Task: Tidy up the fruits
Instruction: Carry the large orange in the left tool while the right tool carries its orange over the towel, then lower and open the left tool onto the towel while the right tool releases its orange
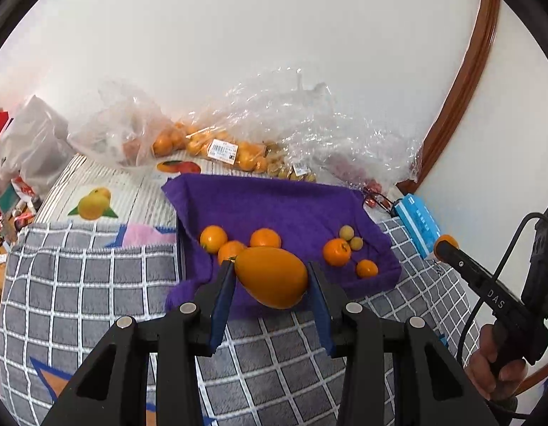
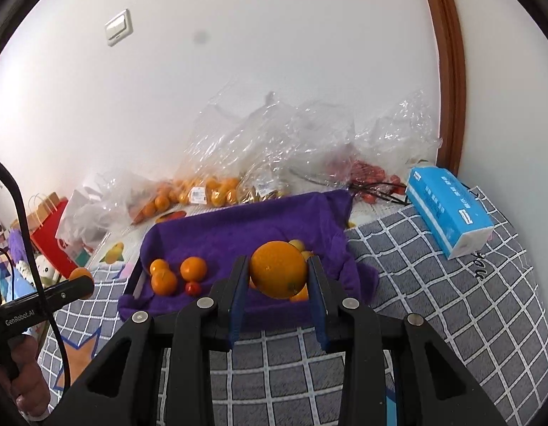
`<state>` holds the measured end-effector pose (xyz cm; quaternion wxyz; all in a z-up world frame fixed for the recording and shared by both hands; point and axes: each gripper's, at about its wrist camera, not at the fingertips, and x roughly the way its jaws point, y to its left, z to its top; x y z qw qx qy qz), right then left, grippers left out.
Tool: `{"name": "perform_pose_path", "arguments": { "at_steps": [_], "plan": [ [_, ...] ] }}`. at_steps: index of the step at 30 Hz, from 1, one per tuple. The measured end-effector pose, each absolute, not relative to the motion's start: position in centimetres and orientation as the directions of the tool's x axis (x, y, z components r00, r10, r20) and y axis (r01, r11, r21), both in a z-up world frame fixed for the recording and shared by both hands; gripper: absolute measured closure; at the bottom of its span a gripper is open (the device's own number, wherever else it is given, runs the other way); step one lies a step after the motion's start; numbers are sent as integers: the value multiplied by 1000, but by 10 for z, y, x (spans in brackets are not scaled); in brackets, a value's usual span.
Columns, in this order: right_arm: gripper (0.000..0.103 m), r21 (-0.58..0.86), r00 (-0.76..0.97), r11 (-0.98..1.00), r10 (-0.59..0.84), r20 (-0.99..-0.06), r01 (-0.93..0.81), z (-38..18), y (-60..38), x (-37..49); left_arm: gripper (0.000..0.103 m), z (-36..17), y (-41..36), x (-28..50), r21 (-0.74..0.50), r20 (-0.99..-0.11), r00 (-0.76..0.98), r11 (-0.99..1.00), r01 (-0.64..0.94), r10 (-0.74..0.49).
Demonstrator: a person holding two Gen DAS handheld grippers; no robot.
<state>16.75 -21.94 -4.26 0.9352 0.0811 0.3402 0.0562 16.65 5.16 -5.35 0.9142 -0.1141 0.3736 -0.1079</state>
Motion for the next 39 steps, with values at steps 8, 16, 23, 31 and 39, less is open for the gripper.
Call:
{"name": "perform_pose_path", "arguments": {
  "at_steps": [8, 16, 23, 31, 39],
  "plan": [
    [70, 182, 768, 983, 144, -623, -37, -42, -222, 184, 64, -46, 53, 188, -298, -639, 711, 946, 124, -294],
    [70, 201, 773, 979, 144, -617, -22, -46, -227, 202, 64, -46, 54, 208, -291, -638, 713, 948, 125, -290],
    [70, 194, 771, 981, 140, -621, -22, -56, -224, 218, 64, -53, 55, 227, -281, -652, 708, 954, 107, -272],
    [70, 195, 774, 980, 144, -616, -27, -65, -219, 234, 64, -56, 54, 243, -291, -650, 705, 950, 115, -285],
    [70, 192, 770, 981, 142, -622, -25, -74, -219, 244, 64, -72, 54, 255, -295, -669, 687, 950, 106, -284]
  ]
}}
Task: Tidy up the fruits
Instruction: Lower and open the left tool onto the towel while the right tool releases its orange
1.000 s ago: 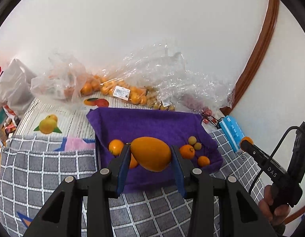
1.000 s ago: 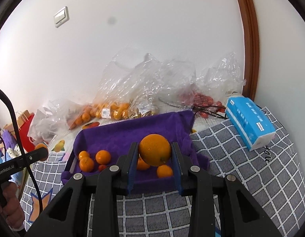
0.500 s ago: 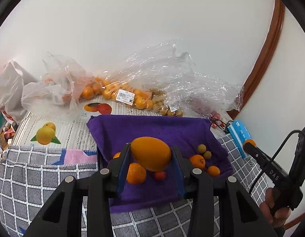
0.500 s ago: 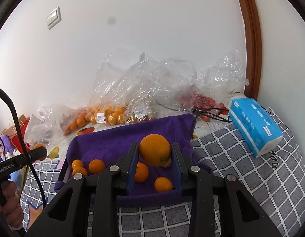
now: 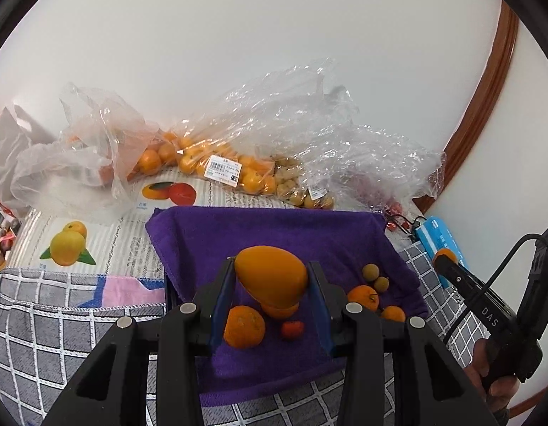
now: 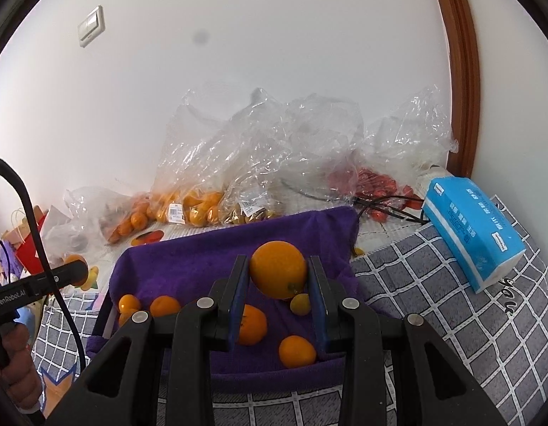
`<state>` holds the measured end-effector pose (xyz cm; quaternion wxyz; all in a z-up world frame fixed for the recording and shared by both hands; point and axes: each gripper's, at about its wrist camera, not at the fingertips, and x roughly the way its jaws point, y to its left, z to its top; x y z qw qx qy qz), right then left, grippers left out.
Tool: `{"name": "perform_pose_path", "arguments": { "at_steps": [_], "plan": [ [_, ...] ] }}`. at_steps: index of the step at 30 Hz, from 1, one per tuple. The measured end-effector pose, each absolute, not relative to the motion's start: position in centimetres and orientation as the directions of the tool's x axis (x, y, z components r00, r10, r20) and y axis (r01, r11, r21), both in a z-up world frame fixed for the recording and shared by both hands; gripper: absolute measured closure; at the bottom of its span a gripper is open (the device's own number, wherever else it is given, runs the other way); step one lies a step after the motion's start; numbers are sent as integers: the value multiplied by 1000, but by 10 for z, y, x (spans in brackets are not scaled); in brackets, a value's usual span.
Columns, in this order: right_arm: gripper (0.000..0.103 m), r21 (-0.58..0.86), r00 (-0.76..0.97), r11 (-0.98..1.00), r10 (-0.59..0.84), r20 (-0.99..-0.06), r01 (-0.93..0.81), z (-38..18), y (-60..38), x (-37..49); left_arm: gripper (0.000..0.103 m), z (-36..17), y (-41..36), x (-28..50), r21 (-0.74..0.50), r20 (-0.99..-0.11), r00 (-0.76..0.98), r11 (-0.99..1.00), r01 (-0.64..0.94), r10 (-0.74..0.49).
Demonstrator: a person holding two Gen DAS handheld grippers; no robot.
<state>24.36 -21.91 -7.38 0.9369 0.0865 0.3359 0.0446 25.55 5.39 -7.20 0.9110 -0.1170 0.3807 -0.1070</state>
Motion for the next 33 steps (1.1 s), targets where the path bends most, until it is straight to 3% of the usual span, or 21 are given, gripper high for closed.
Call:
{"name": "perform_pose_path", "arguments": {
  "at_steps": [33],
  "plan": [
    [70, 190, 728, 980, 171, -664, -57, -117, -200, 270, 64, -109, 65, 280, -330, -715, 640, 943, 45, -281]
  ]
}}
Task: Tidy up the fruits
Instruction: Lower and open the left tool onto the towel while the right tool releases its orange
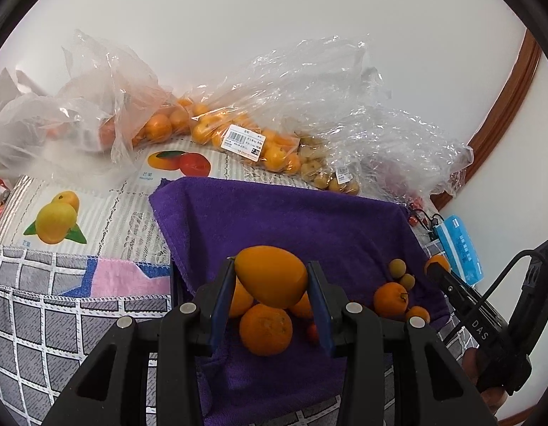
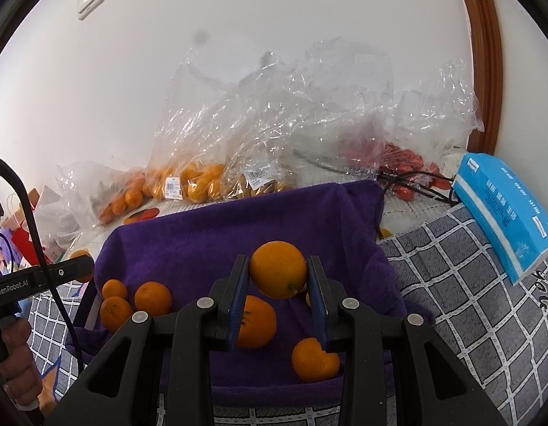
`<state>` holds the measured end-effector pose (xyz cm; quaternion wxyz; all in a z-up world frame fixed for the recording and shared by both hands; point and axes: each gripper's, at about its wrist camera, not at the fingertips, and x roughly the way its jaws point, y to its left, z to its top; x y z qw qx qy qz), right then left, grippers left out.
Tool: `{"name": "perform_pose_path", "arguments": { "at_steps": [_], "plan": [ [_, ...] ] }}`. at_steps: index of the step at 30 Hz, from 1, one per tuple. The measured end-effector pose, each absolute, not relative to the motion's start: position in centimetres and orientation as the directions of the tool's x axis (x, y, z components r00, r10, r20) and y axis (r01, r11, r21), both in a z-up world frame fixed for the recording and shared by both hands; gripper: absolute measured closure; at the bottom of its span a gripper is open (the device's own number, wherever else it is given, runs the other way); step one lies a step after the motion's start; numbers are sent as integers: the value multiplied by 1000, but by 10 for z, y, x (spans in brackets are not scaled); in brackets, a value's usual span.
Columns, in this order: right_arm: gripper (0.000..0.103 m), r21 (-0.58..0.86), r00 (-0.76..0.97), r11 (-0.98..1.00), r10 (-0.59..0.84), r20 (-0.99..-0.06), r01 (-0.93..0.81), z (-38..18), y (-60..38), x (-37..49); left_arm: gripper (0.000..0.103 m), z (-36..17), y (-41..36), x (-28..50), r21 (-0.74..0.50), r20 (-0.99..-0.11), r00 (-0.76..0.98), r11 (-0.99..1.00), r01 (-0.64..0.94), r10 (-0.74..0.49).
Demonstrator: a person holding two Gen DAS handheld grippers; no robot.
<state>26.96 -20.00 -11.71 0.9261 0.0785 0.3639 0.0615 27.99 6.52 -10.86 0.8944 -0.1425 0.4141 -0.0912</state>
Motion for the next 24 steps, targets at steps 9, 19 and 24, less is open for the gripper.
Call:
{"name": "perform_pose_path", "arguments": {
  "at_steps": [9, 19, 24],
  "plan": [
    [70, 175, 710, 981, 181, -681, -82, -125, -194, 276, 64, -113, 83, 287, -392, -693, 649, 920, 26, -314],
    [70, 184, 675, 979, 194, -712, -88, -140, -194, 285, 64, -117, 52, 301, -361, -718, 619, 931, 59, -318],
    [70, 176, 665, 980, 192, -721, -92, -143, -192, 285, 64, -117, 38, 308, -332, -728, 614, 940, 75, -305]
  ]
}}
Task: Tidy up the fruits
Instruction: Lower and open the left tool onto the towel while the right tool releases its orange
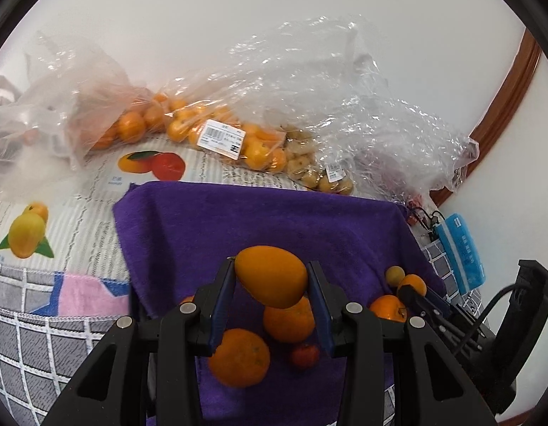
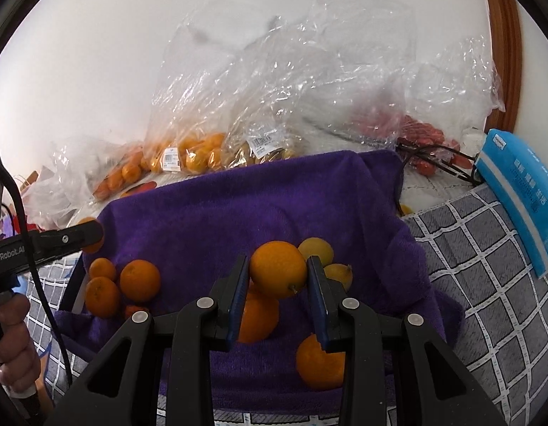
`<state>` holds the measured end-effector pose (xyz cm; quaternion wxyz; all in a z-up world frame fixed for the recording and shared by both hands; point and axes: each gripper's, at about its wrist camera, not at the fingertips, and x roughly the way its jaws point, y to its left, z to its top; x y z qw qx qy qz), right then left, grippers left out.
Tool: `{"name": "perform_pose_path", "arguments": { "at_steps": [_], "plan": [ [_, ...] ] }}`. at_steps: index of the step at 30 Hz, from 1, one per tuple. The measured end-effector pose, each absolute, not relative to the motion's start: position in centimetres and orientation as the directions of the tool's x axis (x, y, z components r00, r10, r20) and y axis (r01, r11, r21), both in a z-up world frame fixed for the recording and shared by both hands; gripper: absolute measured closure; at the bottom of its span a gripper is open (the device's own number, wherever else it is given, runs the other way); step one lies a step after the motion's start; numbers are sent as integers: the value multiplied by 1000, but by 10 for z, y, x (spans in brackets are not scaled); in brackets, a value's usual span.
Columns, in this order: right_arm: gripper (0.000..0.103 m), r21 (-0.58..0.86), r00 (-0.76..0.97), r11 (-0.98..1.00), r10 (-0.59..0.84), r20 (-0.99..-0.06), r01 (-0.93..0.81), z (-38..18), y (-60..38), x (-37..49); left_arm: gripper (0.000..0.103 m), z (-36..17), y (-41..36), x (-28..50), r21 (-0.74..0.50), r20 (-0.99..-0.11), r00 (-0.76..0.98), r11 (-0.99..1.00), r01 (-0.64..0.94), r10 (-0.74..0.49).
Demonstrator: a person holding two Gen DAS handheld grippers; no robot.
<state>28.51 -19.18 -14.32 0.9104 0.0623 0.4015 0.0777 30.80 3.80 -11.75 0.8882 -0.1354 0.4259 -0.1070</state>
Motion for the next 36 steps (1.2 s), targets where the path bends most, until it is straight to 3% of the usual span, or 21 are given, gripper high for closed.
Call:
{"name": "perform_pose_path", "arguments": {
  "at_steps": [14, 36],
  "plan": [
    [70, 81, 696, 988, 151, -702, -133, -141, -177, 278, 64, -134, 25, 323, -304, -761, 581, 950, 72, -288],
    [70, 128, 689, 986, 167, -705, -108, -143, -183, 282, 62, -148, 24, 327, -291, -792, 546, 955, 58, -274]
  ]
}}
